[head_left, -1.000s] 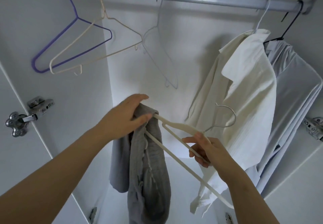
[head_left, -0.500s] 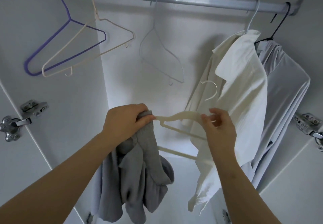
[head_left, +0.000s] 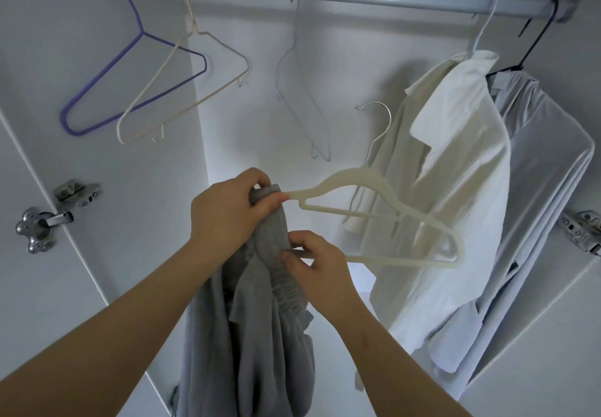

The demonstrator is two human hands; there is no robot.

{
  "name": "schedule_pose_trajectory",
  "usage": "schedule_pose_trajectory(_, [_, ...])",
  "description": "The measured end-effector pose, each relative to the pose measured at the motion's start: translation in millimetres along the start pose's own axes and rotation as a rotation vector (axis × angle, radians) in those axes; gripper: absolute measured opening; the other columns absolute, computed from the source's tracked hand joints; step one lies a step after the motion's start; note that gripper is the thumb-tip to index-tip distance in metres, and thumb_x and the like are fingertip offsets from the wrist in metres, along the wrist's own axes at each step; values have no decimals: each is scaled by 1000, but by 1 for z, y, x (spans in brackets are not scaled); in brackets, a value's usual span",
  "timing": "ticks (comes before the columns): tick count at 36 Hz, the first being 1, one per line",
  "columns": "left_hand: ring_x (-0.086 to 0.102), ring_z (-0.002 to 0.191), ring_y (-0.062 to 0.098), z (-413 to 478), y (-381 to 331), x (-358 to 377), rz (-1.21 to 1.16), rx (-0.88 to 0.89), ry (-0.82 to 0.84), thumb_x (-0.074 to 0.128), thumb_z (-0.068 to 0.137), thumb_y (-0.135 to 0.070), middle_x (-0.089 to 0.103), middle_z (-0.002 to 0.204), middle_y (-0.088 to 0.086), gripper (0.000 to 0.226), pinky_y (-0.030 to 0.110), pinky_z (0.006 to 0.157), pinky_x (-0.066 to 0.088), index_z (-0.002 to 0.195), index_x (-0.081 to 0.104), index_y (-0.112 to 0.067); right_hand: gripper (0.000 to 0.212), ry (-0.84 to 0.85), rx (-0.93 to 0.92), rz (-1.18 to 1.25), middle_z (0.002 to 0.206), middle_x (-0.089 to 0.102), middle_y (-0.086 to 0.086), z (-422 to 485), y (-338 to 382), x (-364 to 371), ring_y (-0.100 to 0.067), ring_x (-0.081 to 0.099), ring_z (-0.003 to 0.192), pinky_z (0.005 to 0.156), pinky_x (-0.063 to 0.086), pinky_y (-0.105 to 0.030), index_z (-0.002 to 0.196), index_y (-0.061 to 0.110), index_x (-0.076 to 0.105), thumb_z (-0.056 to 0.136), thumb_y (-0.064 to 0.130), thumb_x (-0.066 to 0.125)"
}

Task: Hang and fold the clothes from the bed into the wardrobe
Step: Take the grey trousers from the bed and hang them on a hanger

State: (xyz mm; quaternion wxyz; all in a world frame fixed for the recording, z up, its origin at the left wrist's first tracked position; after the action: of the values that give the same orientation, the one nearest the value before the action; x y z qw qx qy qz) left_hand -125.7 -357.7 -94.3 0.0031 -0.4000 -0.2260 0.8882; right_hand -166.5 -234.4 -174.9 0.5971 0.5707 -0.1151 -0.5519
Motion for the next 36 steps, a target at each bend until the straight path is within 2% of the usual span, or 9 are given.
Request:
schedule_pose_trajectory(7, [48,69,10,-3,3,-7,-10,-38,-31,50,84,-57,53,75,-12,38,15,55,31,102,59,-25,18,-117,-102,-27,98,65,10,-6,13,-6,3,54,80,75,40,-1,105,14,68,90,19,59])
schedule_pose_trajectory(11, [46,66,10,-2,-2,-10,-4,-33,-47,48,84,-58,51,72,-12,40,15,54,31,101,59,-24,14,-288,-238,-236,77,67,9,-13,21,-14,7,48,69,73,32,-6,87,14,71,85,24,60])
schedule_pose_trajectory(13, [48,68,10,0,-2,-11,-22,-39,-50,49,84,-58,51,73,-12,40,15,55,32,101,59,-23,13,-168,-162,-146,81,62,15,-9,9,-8,13,49,73,72,34,-2,92,14,70,86,22,62])
schedule_pose_trajectory(16, [51,72,12,3,-6,-13,-72,-28,-45,52,83,-57,52,74,-12,39,20,58,37,100,60,-23,20,265,51,-76,89,61,7,-7,-21,27,2,53,73,67,41,-8,101,12,64,84,24,64])
schedule_pose_trajectory(19, [52,72,10,6,-12,-16,-141,2,-50,54,81,-56,51,73,-14,34,25,61,40,96,60,-25,38,537,287,38,110,62,2,-26,-51,52,-13,60,99,87,50,-22,119,15,57,84,25,67])
schedule_pose_trajectory(26, [53,73,14,23,2,-44,-231,19,-144,60,81,-52,52,70,-15,22,32,68,45,84,56,-31,57,793,536,-48,132,53,-3,-76,-119,63,-21,49,120,106,40,-35,131,12,52,80,35,64])
schedule_pose_trajectory(31, [53,69,14,30,24,-56,-277,45,-190,68,81,-43,55,70,-10,19,30,66,45,82,58,-27,57,887,622,-132,140,44,-4,-90,-147,60,-23,43,127,105,37,-28,137,10,45,86,30,61])
schedule_pose_trajectory(34, [53,65,-5,31,37,-57,-271,47,-176,68,81,-41,54,69,-16,16,15,61,39,80,58,-27,50,878,615,-254,131,47,-2,-90,-164,55,-24,42,127,108,35,-33,137,13,43,89,20,55])
schedule_pose_trajectory(36, [52,64,-8,30,46,-53,-263,46,-136,67,76,-52,54,69,-14,23,15,59,38,78,57,-31,47,844,575,-456,122,51,2,-85,-174,44,-25,38,132,115,19,-47,133,20,48,86,21,52])
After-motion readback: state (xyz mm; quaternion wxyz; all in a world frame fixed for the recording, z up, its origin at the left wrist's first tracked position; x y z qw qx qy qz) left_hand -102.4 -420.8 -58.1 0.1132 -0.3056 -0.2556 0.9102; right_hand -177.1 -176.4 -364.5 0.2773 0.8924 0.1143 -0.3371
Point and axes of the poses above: each hand's wrist, its own z-axis towards the middle knuckle, its own x-axis out of the palm, y = z × x, the point moved 10 cm from there along z, towards the middle knuckle
